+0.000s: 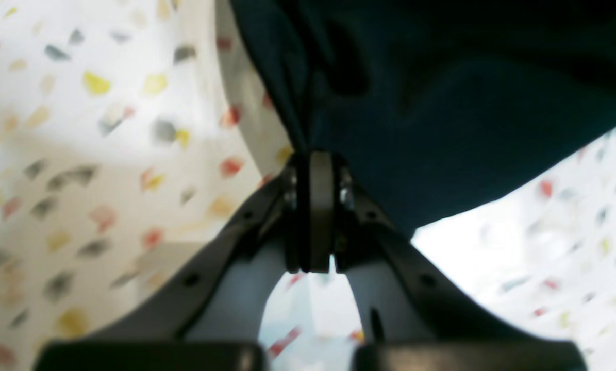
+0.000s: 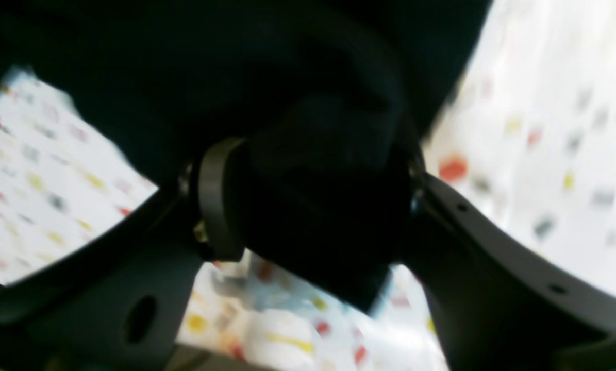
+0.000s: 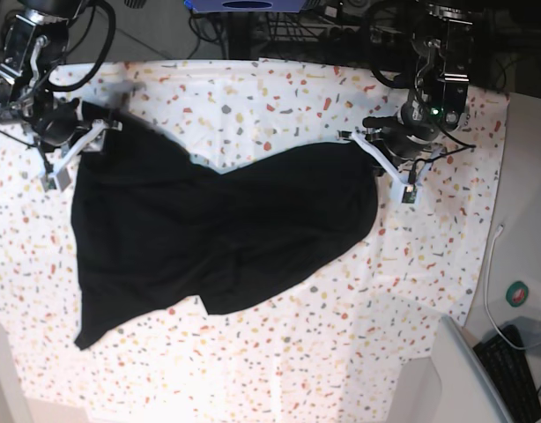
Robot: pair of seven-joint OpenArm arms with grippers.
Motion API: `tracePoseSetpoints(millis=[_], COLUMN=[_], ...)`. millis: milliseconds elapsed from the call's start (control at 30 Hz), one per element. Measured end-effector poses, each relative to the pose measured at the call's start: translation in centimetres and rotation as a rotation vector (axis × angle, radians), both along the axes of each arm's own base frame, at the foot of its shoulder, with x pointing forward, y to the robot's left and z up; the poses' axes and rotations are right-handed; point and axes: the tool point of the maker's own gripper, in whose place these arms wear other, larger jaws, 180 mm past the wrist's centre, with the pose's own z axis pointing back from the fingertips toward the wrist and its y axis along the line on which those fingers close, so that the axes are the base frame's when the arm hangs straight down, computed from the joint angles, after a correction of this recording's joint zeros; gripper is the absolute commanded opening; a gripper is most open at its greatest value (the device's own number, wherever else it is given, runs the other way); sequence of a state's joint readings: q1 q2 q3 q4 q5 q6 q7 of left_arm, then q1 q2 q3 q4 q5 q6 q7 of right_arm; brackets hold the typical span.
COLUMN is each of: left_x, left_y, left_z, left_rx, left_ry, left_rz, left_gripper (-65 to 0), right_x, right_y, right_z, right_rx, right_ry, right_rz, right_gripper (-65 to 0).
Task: Layout the t-shirt on the table in an organized manner, then fold the t-shirt properly
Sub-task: 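Grasp the shirt's two corners with both grippers, then lift the shirt with both grippers and lay it flat on the cloth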
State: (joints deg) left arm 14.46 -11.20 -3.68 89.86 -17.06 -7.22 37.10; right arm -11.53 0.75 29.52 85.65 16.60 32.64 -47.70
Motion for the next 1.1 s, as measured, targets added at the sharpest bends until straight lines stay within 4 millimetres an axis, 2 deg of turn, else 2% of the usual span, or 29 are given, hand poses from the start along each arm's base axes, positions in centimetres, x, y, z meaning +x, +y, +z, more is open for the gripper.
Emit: tracePoseSetpoints(millis=[67, 100, 233, 333, 433, 500, 567, 667, 733, 800, 833, 900, 1000, 1067, 1100], left_x=[-0.6, -0.8, -0.8, 1.0, 4.2, 7.2, 10.9, 15.4, 18.8, 22.3, 24.0, 26.2, 27.0, 26.3, 25.9], left_y=[0.4, 0.6, 1.5, 2.9, 3.1, 2.8, 1.1, -2.4, -3.8, -5.0, -5.6, -6.9, -8.9, -9.3, -8.9], left_z=[0.2, 0.5, 2.2, 5.3, 8.5, 10.5, 13.3, 16.5, 18.2, 20.5, 22.4, 26.6, 32.0, 34.2, 34.7], left_rx=[0.016, 0.025, 0.055, 0.078, 0.097, 0.091, 0.082, 0.036, 0.023, 0.001, -0.015, -0.048, -0.085, -0.105, -0.108], left_ry=[0.002, -0.002, -0.033, -0.126, -0.195, -0.212, -0.273, -0.357, -0.375, -0.401, -0.429, -0.514, -0.633, -0.696, -0.716], left_rz=[-0.017, -0.025, -0.033, -0.001, 0.002, -0.002, -0.025, -0.103, -0.118, -0.109, -0.109, -0.114, -0.141, -0.153, -0.140], left_gripper=[-65.0, -65.0, -65.0, -65.0, -65.0, -65.0, -65.0, -65.0, -65.0, -65.0, -65.0, -65.0, -65.0, -65.0, -65.0], right_x=[-1.3, -1.8, -1.8, -0.5, 2.1, 5.3, 9.4, 14.2, 17.6, 20.5, 21.8, 24.0, 24.4, 23.3, 22.4], right_y=[-0.1, 0.1, 0.5, 0.0, -0.7, -2.1, -4.0, -6.5, -8.5, -10.4, -11.3, -11.5, -11.8, -12.0, -12.0], right_z=[-0.4, -0.4, 2.1, 4.8, 7.1, 9.1, 11.4, 14.1, 16.8, 20.4, 22.8, 28.1, 33.8, 36.2, 36.9], right_rx=[0.005, 0.015, 0.017, -0.046, -0.098, -0.145, -0.175, -0.187, -0.195, -0.234, -0.277, -0.333, -0.424, -0.500, -0.548], right_ry=[0.020, 0.024, -0.044, -0.081, -0.120, -0.160, -0.220, -0.265, -0.302, -0.350, -0.377, -0.484, -0.579, -0.605, -0.611], right_rz=[-0.006, -0.008, 0.027, 0.068, 0.114, 0.129, 0.115, 0.097, 0.075, 0.062, 0.070, 0.101, 0.106, 0.101, 0.097], right_gripper=[-59.0, -65.0, -65.0, -65.0, -65.0, -65.0, -65.0, -65.0, -65.0, -65.0, -65.0, -65.0, -65.0, -65.0, -65.0])
